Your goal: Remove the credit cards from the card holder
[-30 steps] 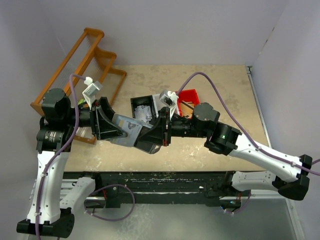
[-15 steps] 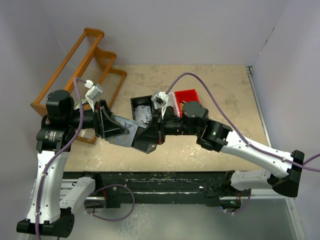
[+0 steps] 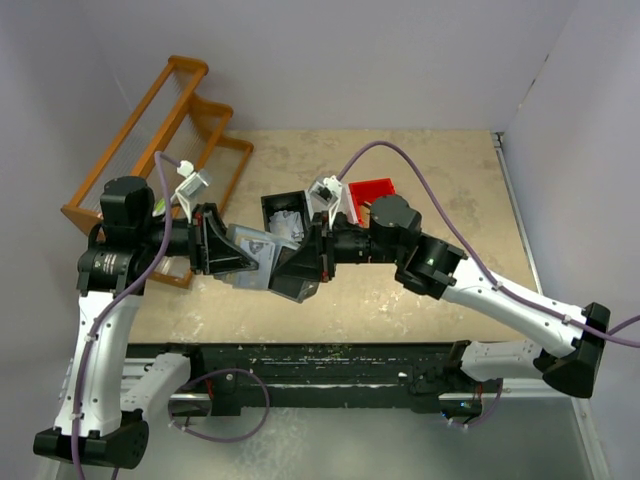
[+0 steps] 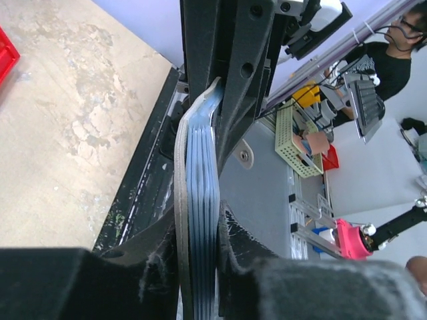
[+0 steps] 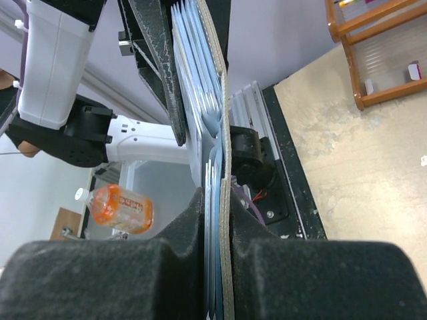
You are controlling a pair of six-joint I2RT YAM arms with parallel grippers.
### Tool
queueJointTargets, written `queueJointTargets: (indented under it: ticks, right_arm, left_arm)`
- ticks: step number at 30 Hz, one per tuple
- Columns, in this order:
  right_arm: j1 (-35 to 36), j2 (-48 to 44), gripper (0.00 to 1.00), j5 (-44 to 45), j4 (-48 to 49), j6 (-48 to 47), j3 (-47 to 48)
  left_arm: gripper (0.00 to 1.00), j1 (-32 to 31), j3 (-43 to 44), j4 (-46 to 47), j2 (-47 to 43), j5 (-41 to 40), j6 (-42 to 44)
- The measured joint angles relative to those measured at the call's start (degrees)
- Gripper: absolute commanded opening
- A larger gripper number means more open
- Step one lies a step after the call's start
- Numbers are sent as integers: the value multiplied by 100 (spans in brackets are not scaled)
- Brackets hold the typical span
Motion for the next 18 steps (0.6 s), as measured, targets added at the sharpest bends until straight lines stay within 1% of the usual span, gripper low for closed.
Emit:
queueJointTargets:
  ticks: [1,3,5,7,9,10,12,13,14,15,18]
  right_arm:
    - [-11,2,5,-39,7,11,-4]
    - [-48,2,15,-118,46,35,-11]
    - [-96,2,27,-208,96,61,-11]
    - [-170,2,42,-321,205,85,-11]
    - [-280,0,54,-468,345,85,-13]
    - [-334,-7,58,-527,385,109,-13]
    - [-533,-35,63,-710,439,87,-20]
    - [-612,-50,64,-758,435,83,-20]
    - [-1012,-173,65,-793,212,0,-13]
    - [-1032,-186,64,-793,203,0,-11]
    - [-1217,-378,63,-162,-304,-57,118]
  left_arm:
    - [12,0,0,28,15,57,-42]
    - [9,0,-9,136,46,138,-168]
    - [7,0,-17,267,83,221,-343]
    - [6,2,-35,396,120,243,-509]
    - [5,2,-46,474,184,256,-643]
    - [5,2,-46,511,223,260,-704]
    - [3,2,-48,566,289,260,-809]
    - [3,9,-48,599,315,258,-848]
    - [2,11,-48,610,330,256,-866]
    - [2,24,-48,608,337,203,-879]
    - [2,52,157,120,426,-337,-431]
